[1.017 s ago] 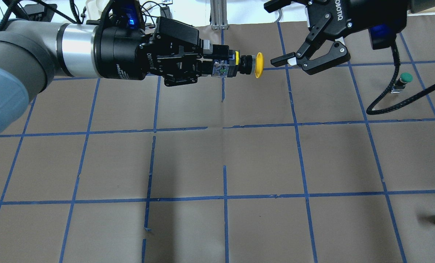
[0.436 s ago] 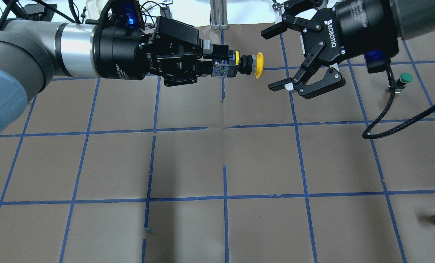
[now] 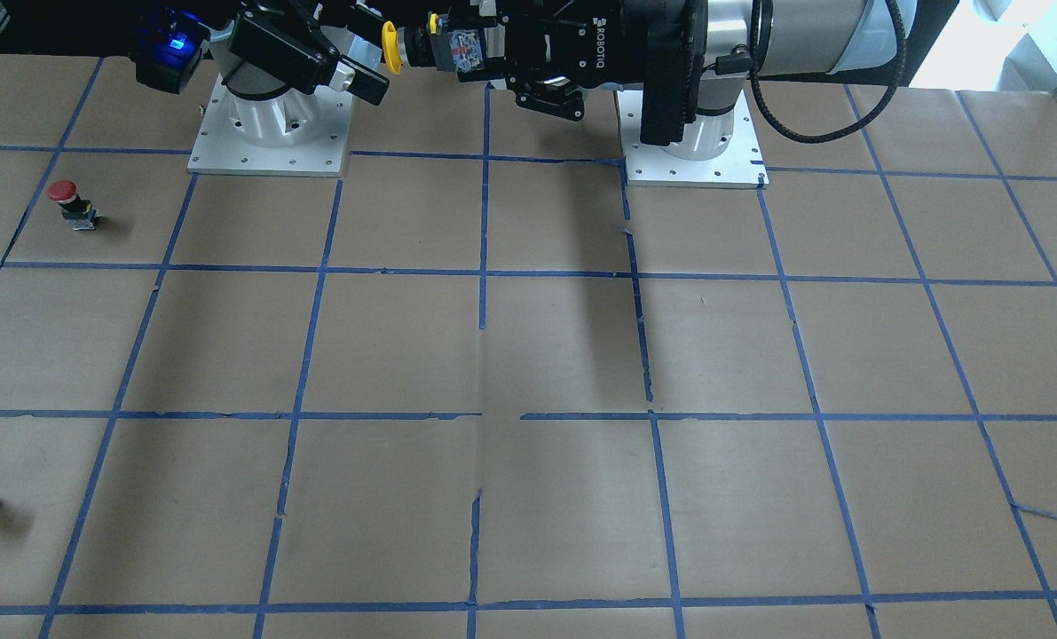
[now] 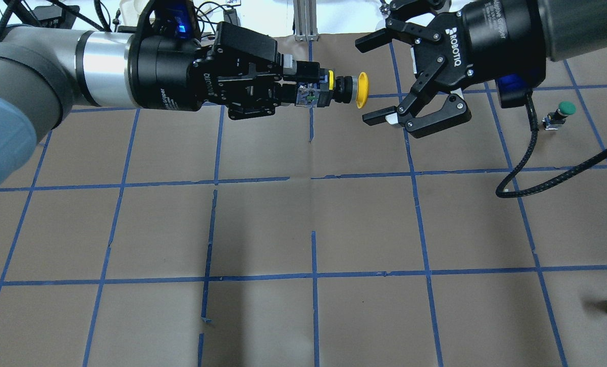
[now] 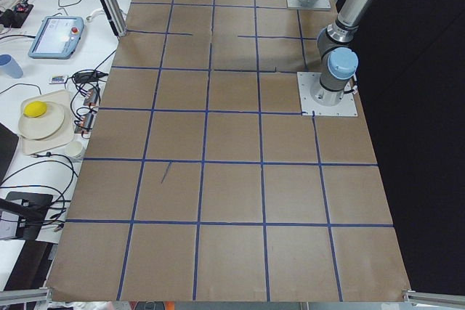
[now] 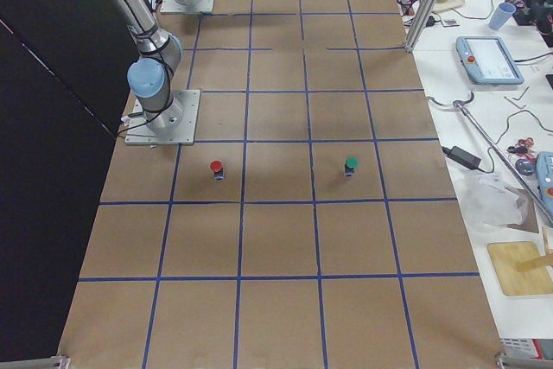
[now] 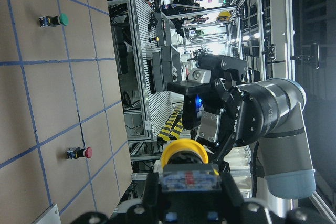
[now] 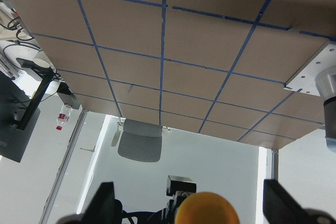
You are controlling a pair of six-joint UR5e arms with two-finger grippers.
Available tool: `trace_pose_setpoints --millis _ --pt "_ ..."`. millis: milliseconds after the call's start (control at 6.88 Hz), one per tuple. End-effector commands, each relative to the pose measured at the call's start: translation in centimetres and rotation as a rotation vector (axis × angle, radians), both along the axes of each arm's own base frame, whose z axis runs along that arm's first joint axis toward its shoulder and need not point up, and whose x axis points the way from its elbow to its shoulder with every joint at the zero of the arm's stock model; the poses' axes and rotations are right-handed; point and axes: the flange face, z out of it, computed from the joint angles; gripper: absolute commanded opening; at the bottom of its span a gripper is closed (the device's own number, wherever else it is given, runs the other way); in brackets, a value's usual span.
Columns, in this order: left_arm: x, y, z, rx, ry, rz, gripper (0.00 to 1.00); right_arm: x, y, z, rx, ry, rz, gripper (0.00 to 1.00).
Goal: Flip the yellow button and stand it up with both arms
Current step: 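Close the right gripper on the yellow cap held by the left gripper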
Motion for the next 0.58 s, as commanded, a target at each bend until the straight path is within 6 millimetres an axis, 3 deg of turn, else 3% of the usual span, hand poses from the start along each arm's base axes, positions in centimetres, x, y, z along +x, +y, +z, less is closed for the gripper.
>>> trace_pose_setpoints --millis 0,145,436 --pt "-0.05 0.13 0.08 0.000 0.000 -0.001 0.02 0.82 0.34 -0.07 0.017 -0.013 0.009 1.00" --pt "-0.05 0.13 0.08 0.000 0.000 -0.001 0.02 0.79 0.54 0.00 0.018 -0.003 0.009 0.94" --pt "-0.05 0.18 0.14 -0.003 0.000 -0.001 0.02 0.70 0.52 -0.03 0.019 0.002 0.007 0.55"
